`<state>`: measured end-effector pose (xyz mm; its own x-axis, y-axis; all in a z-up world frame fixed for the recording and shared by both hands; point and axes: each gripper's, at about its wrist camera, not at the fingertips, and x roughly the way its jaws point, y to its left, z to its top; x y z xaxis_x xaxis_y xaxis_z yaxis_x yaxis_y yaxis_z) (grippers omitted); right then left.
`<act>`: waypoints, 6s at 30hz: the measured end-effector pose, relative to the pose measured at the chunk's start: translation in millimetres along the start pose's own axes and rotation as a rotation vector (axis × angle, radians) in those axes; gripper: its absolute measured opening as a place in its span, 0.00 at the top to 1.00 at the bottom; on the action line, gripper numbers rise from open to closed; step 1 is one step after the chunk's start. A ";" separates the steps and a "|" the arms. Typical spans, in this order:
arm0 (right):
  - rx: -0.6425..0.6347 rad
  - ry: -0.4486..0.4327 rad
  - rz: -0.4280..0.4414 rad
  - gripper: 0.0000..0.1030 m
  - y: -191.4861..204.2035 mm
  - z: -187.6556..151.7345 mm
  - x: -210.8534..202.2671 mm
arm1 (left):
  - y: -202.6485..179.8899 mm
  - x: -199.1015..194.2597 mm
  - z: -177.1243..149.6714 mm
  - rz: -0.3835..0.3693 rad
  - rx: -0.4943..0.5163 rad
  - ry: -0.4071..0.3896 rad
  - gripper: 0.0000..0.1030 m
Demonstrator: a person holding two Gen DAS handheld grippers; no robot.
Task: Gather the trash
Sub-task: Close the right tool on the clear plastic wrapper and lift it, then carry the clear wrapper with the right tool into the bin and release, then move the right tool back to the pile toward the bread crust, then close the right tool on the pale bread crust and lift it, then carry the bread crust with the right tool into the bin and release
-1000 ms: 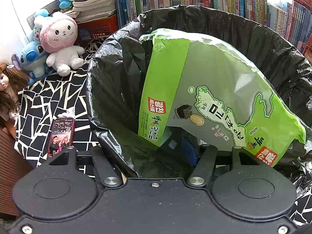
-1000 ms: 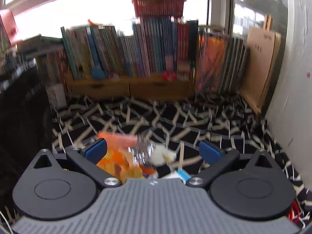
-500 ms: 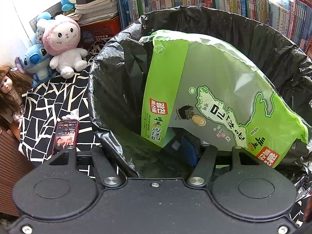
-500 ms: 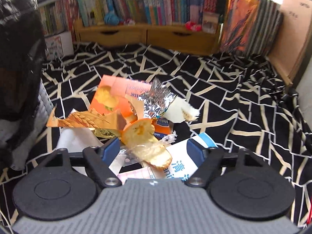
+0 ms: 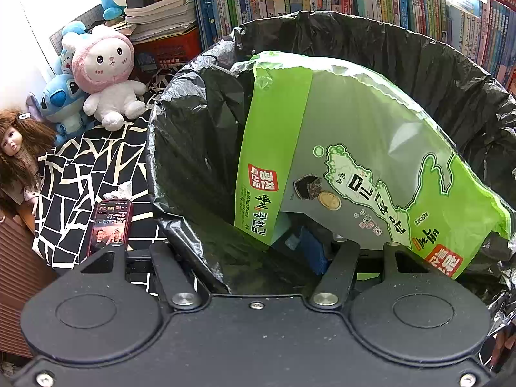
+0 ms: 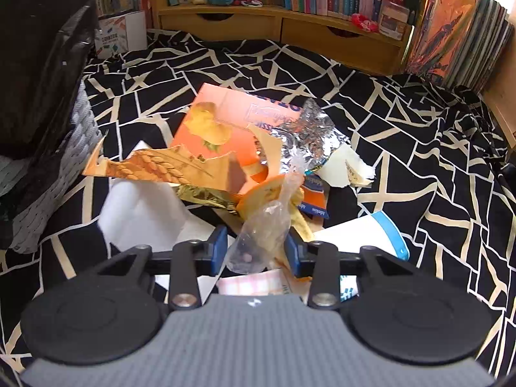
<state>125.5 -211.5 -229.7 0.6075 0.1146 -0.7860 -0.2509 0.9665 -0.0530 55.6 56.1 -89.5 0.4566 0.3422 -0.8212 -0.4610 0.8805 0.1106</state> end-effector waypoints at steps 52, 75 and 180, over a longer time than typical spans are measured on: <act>-0.064 -0.422 0.395 0.21 69.6 138.1 -173.8 | 11.0 5.2 3.0 -0.082 -0.075 0.039 0.41; -0.028 -0.140 -0.006 0.20 -30.9 38.7 -71.3 | 5.0 1.8 2.8 -0.041 -0.067 0.034 0.41; -0.063 -0.344 0.547 0.89 75.4 158.2 -176.1 | 12.9 7.3 3.7 -0.098 -0.089 0.037 0.37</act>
<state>118.8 -122.5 2.2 0.5833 0.6639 -0.4680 -0.6300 0.7334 0.2553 55.8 71.1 -92.0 0.4754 0.2421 -0.8458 -0.4820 0.8759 -0.0202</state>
